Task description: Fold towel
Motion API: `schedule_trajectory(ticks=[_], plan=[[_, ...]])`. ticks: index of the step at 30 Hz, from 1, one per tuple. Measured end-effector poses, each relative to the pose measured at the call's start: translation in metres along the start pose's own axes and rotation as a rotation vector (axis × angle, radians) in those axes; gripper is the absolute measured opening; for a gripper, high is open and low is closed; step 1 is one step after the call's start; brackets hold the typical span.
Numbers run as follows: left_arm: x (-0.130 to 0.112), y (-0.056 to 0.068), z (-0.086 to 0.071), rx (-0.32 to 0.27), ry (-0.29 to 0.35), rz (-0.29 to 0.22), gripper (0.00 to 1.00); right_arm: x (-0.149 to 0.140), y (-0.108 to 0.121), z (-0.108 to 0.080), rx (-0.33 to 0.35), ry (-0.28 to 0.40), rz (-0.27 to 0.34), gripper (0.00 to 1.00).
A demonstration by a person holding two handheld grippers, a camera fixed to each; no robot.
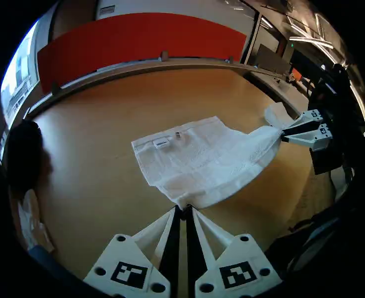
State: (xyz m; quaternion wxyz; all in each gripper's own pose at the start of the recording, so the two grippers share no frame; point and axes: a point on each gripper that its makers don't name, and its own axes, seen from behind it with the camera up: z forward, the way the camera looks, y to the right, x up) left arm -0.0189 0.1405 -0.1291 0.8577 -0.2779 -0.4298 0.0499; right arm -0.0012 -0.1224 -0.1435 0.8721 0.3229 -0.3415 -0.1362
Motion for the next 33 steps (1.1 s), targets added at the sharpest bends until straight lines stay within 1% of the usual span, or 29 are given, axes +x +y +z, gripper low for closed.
schedule_trajectory(ticks=[5,11,15,20,24,29,33], plan=[[0.003,0.005,-0.009,-0.016,0.004,-0.016,0.08,0.005,-0.002,-0.009,0.0,0.002,0.005,0.11],[0.009,0.008,-0.02,-0.027,0.018,-0.034,0.08,0.01,-0.007,-0.017,0.006,0.0,0.001,0.11],[0.008,0.01,-0.025,-0.037,0.017,-0.039,0.08,0.01,-0.008,-0.019,0.006,-0.005,-0.001,0.11],[0.004,0.009,-0.024,-0.031,0.01,-0.043,0.08,0.011,-0.01,-0.018,0.014,-0.006,0.0,0.11],[0.006,0.008,-0.021,-0.027,0.013,-0.051,0.08,0.011,-0.007,-0.014,0.01,-0.012,-0.007,0.11],[0.013,0.002,-0.011,-0.016,0.015,-0.066,0.08,0.012,0.002,-0.006,0.005,-0.023,-0.017,0.11],[0.021,-0.005,0.001,-0.007,0.016,-0.078,0.08,0.014,0.015,0.006,-0.006,-0.038,-0.02,0.11]])
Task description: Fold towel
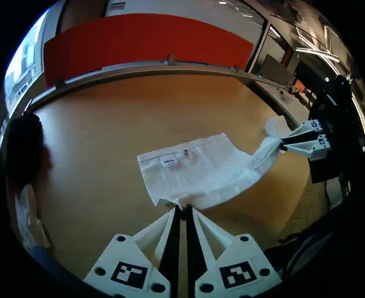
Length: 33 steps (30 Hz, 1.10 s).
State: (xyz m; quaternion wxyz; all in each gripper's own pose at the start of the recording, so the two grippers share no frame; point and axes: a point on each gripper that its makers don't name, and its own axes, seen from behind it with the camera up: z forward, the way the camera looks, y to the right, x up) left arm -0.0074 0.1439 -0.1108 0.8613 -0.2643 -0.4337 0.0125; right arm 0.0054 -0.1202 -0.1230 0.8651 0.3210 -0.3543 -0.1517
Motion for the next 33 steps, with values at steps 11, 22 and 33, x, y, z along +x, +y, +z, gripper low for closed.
schedule_trajectory(ticks=[11,22,33], plan=[[0.02,-0.028,0.044,0.055,-0.024,-0.038,0.08,0.005,0.037,0.043,-0.022,-0.03,0.022,0.11],[0.025,-0.041,0.074,0.055,-0.052,-0.024,0.08,-0.005,0.05,0.064,-0.019,-0.077,0.014,0.11],[0.021,-0.056,0.111,0.081,-0.067,-0.007,0.08,-0.02,0.059,0.094,-0.031,-0.112,0.044,0.11]])
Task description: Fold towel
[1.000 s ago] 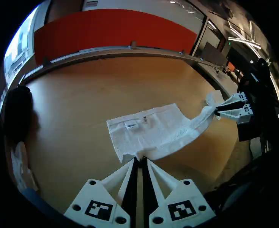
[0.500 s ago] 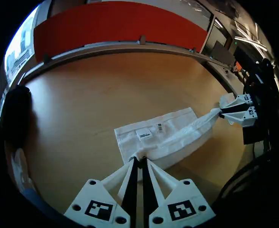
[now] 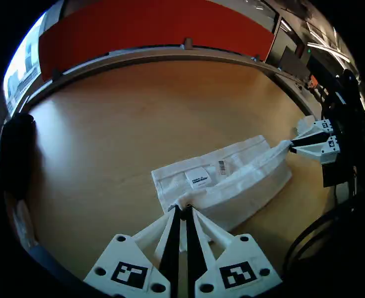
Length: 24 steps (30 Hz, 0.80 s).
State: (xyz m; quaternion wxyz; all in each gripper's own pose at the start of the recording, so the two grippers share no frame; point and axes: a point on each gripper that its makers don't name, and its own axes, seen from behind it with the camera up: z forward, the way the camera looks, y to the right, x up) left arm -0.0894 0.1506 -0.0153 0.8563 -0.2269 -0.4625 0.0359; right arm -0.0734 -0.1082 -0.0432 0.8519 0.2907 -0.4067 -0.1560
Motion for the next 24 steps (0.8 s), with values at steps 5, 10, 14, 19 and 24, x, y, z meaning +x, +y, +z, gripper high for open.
schedule_trajectory(ticks=[5,10,14,19,24], plan=[[0.001,-0.004,0.013,0.016,0.007,0.004,0.1,-0.008,0.004,0.013,-0.009,-0.016,0.02,0.12],[0.003,-0.01,0.02,0.038,0.011,0.014,0.16,-0.009,0.009,0.022,-0.027,-0.016,0.042,0.13],[0.004,-0.015,0.024,0.056,0.013,0.023,0.23,-0.008,0.014,0.027,-0.045,-0.011,0.054,0.19],[0.006,-0.026,0.027,0.087,0.016,0.044,0.37,-0.007,0.023,0.033,-0.074,-0.01,0.051,0.28],[0.007,-0.038,0.03,0.126,0.009,0.066,0.45,-0.006,0.034,0.039,-0.109,-0.014,0.045,0.31]])
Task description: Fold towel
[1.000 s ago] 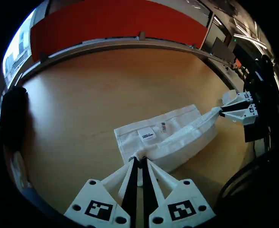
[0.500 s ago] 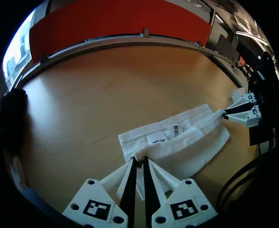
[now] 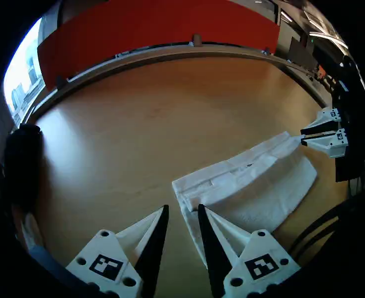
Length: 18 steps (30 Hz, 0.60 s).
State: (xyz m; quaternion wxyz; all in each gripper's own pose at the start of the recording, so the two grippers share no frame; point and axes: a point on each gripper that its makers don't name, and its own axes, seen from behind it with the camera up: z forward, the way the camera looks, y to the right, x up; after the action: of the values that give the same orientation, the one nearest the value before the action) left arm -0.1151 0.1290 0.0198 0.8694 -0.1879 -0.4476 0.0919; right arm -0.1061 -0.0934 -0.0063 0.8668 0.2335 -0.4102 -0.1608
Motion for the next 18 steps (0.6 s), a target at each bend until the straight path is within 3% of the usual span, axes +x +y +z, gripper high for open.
schedule_trajectory(ticks=[4,7,11,14,18], plan=[[0.003,-0.006,0.002,0.024,0.005,0.009,0.51,0.004,0.004,0.002,-0.016,0.006,-0.006,0.39],[0.006,-0.009,0.001,0.037,0.013,0.009,0.56,0.008,0.006,0.002,-0.021,0.013,-0.007,0.53],[0.01,-0.009,-0.002,0.032,0.021,0.004,0.8,0.012,0.007,0.0,-0.025,0.026,-0.007,0.75],[0.011,-0.008,-0.006,0.026,0.027,-0.004,0.92,0.014,0.008,-0.004,-0.033,0.04,-0.006,0.96],[0.009,-0.007,-0.011,0.022,0.03,-0.014,0.95,0.014,0.007,-0.01,-0.039,0.05,0.001,0.98]])
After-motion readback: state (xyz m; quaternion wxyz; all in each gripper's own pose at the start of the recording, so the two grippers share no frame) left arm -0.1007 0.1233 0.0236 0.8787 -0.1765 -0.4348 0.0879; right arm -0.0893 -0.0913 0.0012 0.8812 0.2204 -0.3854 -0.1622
